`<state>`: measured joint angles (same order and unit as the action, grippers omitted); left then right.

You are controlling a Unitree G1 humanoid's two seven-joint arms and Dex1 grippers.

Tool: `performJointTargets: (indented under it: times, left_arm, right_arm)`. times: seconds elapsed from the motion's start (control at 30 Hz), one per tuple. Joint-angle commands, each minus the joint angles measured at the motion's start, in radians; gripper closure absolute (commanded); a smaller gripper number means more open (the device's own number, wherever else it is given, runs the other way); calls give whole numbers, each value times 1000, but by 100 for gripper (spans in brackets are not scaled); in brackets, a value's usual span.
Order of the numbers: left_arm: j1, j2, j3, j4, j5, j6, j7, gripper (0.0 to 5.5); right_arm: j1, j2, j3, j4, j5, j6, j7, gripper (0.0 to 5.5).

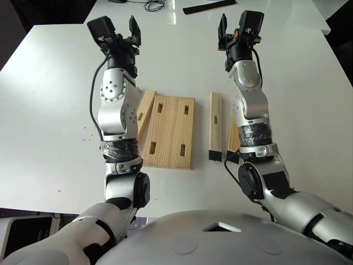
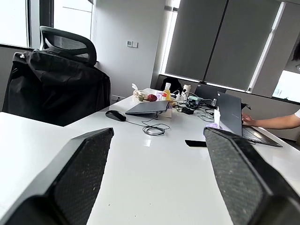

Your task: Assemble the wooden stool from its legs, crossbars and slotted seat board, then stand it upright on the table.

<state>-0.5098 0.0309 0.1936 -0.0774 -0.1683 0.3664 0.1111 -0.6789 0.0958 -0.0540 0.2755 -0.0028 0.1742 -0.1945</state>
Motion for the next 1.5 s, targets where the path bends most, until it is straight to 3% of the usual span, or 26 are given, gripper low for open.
performJointTargets:
  times: [0.03, 0.23, 0.37, 0.6, 0.83, 1.17, 1.33, 1.5]
  left_arm:
    - [-17, 2, -12, 6, 28, 43, 35, 193]
    - [-11, 72, -117, 23, 180, -18, 30, 193]
    - [3, 83, -116, 29, 237, -72, 68, 193]
    - [60, 63, 37, -100, -39, 101, -64, 193]
    - [167, 109, 3, -167, -70, 101, -173, 193]
    - [300, 500, 164, 70, -189, 105, -620, 193]
    - [360, 637, 115, 224, -142, 65, -787, 193]
    - [357, 674, 75, 351, -85, -42, -837, 193]
  right_arm:
    - [-1, -3, 27, -36, 2, 5, 39, 198]
    - [-13, -19, 3, -26, -10, -26, 15, 198]
    - [-28, -37, -9, -18, -22, -25, -7, 198]
    - [43, -27, 5, -124, -8, 86, 13, 198]
    - [88, -30, 25, -176, -6, 122, 54, 198]
    - [95, -61, 8, -176, -7, 123, 86, 198]
    - [120, -51, -2, -187, -6, 129, 60, 198]
    - [146, -44, -6, -202, -6, 134, 44, 198]
